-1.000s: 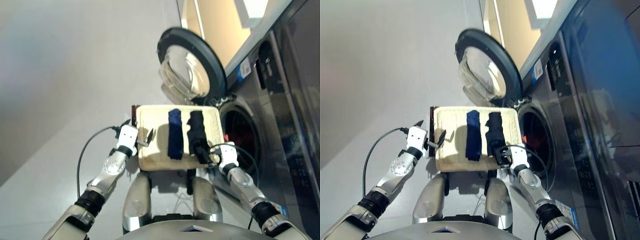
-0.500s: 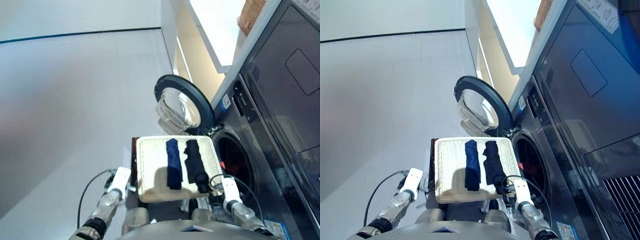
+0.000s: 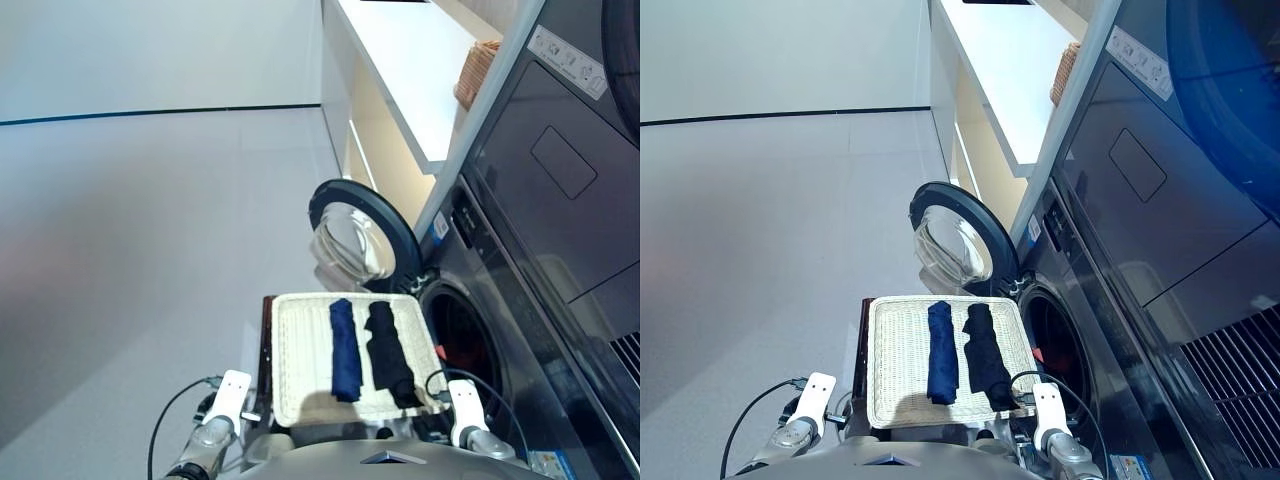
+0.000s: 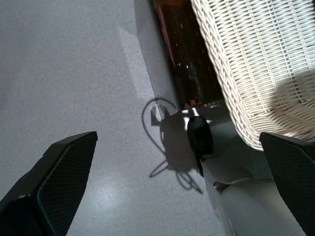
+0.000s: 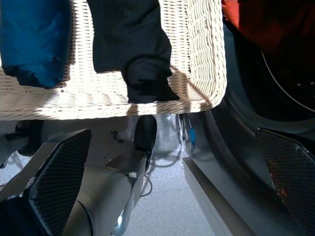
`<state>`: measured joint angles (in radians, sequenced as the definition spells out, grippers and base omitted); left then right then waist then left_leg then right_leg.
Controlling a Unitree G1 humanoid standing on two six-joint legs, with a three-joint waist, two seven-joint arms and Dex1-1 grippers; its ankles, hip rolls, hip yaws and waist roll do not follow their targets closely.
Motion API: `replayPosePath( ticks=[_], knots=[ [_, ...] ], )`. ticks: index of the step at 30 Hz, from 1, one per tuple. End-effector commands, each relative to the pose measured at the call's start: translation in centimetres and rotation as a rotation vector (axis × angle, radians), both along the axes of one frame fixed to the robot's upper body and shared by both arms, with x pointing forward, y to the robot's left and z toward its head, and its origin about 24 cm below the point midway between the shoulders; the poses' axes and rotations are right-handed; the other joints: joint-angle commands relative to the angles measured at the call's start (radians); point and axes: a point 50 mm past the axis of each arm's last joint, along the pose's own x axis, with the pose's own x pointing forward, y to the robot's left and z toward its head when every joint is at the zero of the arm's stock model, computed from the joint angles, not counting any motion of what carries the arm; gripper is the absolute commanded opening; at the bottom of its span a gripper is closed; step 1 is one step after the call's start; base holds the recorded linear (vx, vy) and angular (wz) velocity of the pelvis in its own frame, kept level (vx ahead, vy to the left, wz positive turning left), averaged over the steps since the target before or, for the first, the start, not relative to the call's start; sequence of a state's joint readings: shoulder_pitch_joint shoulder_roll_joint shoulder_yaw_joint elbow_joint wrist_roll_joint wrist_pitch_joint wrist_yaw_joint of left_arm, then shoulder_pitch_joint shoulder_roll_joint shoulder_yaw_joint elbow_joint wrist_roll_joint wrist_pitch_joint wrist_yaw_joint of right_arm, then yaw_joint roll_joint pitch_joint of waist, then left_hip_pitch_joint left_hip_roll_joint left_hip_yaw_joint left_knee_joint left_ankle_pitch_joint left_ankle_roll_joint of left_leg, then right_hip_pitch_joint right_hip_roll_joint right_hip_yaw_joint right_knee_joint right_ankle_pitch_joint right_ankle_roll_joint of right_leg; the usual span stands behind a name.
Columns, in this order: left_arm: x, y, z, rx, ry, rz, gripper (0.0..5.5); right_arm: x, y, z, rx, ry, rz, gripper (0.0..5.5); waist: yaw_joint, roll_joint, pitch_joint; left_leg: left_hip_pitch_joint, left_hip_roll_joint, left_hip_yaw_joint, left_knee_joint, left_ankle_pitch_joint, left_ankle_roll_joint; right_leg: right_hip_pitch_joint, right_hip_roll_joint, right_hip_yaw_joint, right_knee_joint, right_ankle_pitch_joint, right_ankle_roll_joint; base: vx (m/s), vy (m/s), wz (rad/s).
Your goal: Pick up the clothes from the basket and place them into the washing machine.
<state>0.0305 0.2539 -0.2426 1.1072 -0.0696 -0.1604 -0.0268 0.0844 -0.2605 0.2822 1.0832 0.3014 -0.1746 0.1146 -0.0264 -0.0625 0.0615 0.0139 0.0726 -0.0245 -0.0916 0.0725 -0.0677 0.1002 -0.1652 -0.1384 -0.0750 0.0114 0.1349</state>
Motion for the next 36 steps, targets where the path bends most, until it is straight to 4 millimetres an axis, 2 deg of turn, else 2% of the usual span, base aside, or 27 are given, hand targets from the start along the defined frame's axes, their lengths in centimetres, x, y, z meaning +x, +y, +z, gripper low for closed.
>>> replayPosePath(
  ticks=[1, 5, 8, 9, 10, 11, 13, 16, 20, 24, 28, 29, 30, 34, 36],
  knots=[
    [3.6, -1.1, 1.1, -0.065, -0.112, 0.038, 5.50, 5.6, -0.1, 2.8, 0.071, -0.244, -0.086, 5.50, 0.008, 0.027, 0.062, 0.023, -0.005, 0.042, 0.032, -0.065, -0.005, -0.088, -0.037, 0.013, 0.130, -0.008, 0.046, 0.000, 0.000, 0.000],
    [6.3, -3.1, 2.8, -0.195, -0.264, 0.094, 5.50, 8.8, 0.3, 6.1, 0.143, -0.474, -0.141, 5.50, -0.004, 0.035, 0.080, 0.021, 0.000, 0.039, 0.037, -0.063, -0.006, -0.091, -0.033, 0.016, 0.139, -0.013, 0.043, 0.000, 0.000, 0.000],
    [8.7, -5.2, 5.1, -0.337, -0.398, 0.118, 5.50, 11.0, 1.4, 9.4, 0.213, -0.646, -0.123, 5.50, -0.011, 0.040, 0.100, 0.011, 0.002, 0.035, 0.043, -0.060, -0.008, -0.099, -0.033, 0.016, 0.146, -0.017, 0.042, -0.022, -0.009, 0.011],
    [10.0, -6.1, 6.6, -0.392, -0.470, 0.111, 5.50, 12.0, 2.0, 11.2, 0.236, -0.734, -0.100, 5.50, -0.014, 0.042, 0.117, -0.006, 0.004, 0.032, 0.052, -0.059, -0.009, -0.113, -0.031, 0.019, 0.154, -0.019, 0.041, -0.062, -0.024, 0.000],
    [10.0, -6.1, 6.6, -0.392, -0.469, 0.111, 5.50, 12.0, 2.0, 11.2, 0.236, -0.733, -0.100, 5.50, -0.013, 0.042, 0.116, -0.007, 0.004, 0.032, 0.054, -0.060, -0.009, -0.114, -0.031, 0.019, 0.155, -0.020, 0.041, -0.129, -0.041, -0.008],
    [11.5, -7.2, 8.1, -0.428, -0.528, 0.074, 5.50, 13.1, 2.8, 13.2, 0.276, -0.820, -0.081, 5.50, -0.017, 0.044, 0.148, -0.037, 0.006, 0.028, 0.081, -0.059, -0.010, -0.142, -0.027, 0.025, 0.172, -0.022, 0.037, -0.133, -0.045, -0.004],
    [13.1, -8.8, 10.2, -0.484, -0.604, 0.032, 5.50, 14.3, 3.7, 16.1, 0.310, -0.939, -0.033, 5.50, -0.020, 0.044, 0.187, -0.079, 0.007, 0.024, 0.129, -0.065, -0.013, -0.177, -0.024, 0.034, 0.197, -0.023, 0.032, -0.143, -0.061, 0.020],
    [14.9, -10.8, 12.5, -0.537, -0.679, -0.009, 5.50, 15.5, 5.3, 19.7, 0.372, -1.086, 0.010, 5.50, -0.026, 0.046, 0.238, -0.137, 0.004, 0.026, 0.195, -0.076, -0.019, -0.225, -0.021, 0.053, 0.226, -0.023, 0.026, -0.097, -0.047, 0.016],
    [16.4, -12.4, 14.8, -0.576, -0.756, -0.035, 5.50, 16.9, 7.8, 23.8, 0.425, -1.238, 0.080, 5.50, -0.031, 0.048, 0.296, -0.197, 0.010, 0.042, 0.261, -0.092, -0.024, -0.309, -0.009, 0.089, 0.288, -0.026, 0.019, -0.097, -0.021, -0.123],
    [17.9, -13.5, 17.0, -0.610, -0.827, -0.017, 5.50, 17.7, 10.7, 28.2, 0.435, -1.408, 0.212, 5.50, -0.034, 0.048, 0.356, -0.277, 0.015, 0.045, 0.345, -0.111, -0.024, -0.403, 0.000, 0.124, 0.381, -0.042, 0.010, -0.109, -0.022, -0.226],
    [19.1, -14.6, 19.1, -0.599, -0.899, -0.035, 5.50, 17.6, 13.3, 31.8, 0.456, -1.542, 0.297, 5.50, -0.043, 0.050, 0.417, -0.367, 0.017, 0.043, 0.440, -0.136, -0.021, -0.498, 0.004, 0.139, 0.483, -0.068, -0.001, -0.112, -0.037, -0.048],
    [19.5, -14.8, 20.2, -0.598, -0.943, -0.040, 5.50, 17.5, 13.9, 33.2, 0.455, -1.604, 0.320, 5.50, -0.044, 0.052, 0.437, -0.402, 0.015, 0.040, 0.474, -0.146, -0.019, -0.537, 0.007, 0.148, 0.521, -0.074, -0.003, -0.128, -0.045, 0.032],
    [19.7, -15.0, 20.6, -0.595, -0.956, -0.043, 5.50, 17.4, 14.4, 33.9, 0.469, -1.629, 0.334, 5.50, -0.046, 0.048, 0.445, -0.428, 0.015, 0.037, 0.503, -0.155, -0.020, -0.558, 0.007, 0.151, 0.541, -0.079, -0.007, -0.131, -0.035, 0.016],
    [21.0, -15.2, 22.5, -0.579, -1.022, -0.012, 5.50, 17.0, 16.8, 36.4, 0.531, -1.714, 0.386, 5.50, -0.048, 0.039, 0.459, -0.556, 0.027, 0.030, 0.588, -0.173, -0.012, -0.702, 0.029, 0.174, 0.641, -0.103, -0.018, -0.102, -0.038, -0.024],
    [21.5, -15.3, 23.2, -0.557, -1.043, -0.001, 5.50, 16.7, 17.7, 37.2, 0.546, -1.739, 0.410, 5.50, -0.049, 0.033, 0.459, -0.618, 0.028, 0.027, 0.625, -0.180, -0.010, -0.762, 0.031, 0.174, 0.673, -0.109, -0.021, -0.087, -0.057, -0.112]
  ],
)
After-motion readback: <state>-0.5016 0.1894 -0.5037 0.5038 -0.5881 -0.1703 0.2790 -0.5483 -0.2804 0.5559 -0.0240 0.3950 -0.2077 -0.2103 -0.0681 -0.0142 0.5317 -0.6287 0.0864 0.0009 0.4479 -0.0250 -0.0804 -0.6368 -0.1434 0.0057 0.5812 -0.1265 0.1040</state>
